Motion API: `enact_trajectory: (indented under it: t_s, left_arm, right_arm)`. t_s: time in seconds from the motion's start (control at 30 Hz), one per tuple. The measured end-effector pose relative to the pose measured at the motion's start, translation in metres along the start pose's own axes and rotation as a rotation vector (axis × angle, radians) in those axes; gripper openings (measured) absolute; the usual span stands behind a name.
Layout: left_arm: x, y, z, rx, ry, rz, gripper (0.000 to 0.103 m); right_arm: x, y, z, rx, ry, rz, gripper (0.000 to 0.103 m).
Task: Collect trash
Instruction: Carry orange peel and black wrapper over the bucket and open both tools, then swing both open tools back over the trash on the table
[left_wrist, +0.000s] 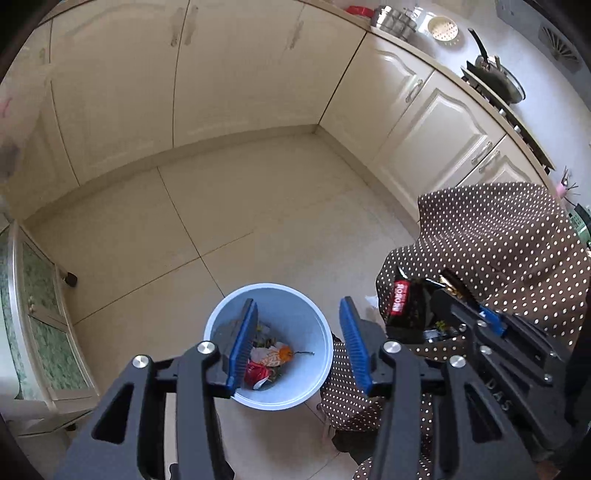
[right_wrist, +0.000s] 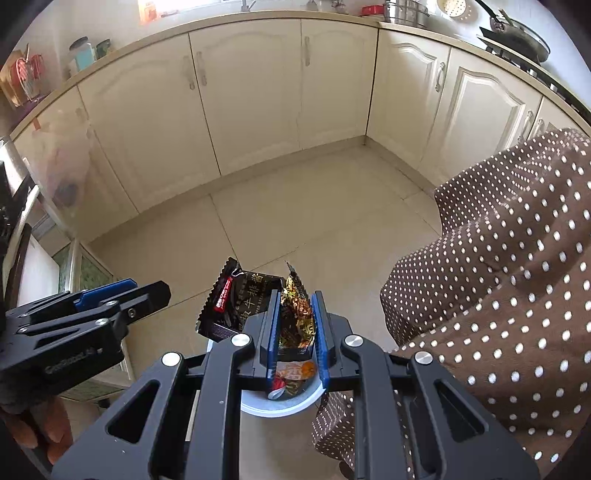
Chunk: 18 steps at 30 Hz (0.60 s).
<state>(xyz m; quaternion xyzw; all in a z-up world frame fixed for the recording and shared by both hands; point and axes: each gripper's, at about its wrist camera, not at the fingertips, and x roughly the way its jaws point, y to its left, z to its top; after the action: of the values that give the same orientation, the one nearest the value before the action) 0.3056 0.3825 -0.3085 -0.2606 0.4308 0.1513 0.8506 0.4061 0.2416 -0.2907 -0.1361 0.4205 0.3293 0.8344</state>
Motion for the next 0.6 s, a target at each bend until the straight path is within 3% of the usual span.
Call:
enact_trajectory:
  t_s: [0.23,0.37,0.6]
  left_arm:
    - [-0.015,0.000,0.008,-0.007,-0.035,-0.009,0.046]
    - [-0.022,-0.003,0.013,0.000,-0.049,-0.013,0.047]
    - [-0.047,-0.018,0.016,0.012,-0.084,-0.032,0.047]
  right_arm:
    - [0.000,0.001,0.014,-0.002,-0.021,0.016,0.020]
    - [-0.011,-0.001,0.023,0.002,-0.051,0.006,0.033]
    - [-0.047,-0.008,0.025,0.010,-0.100,0.006,0.033]
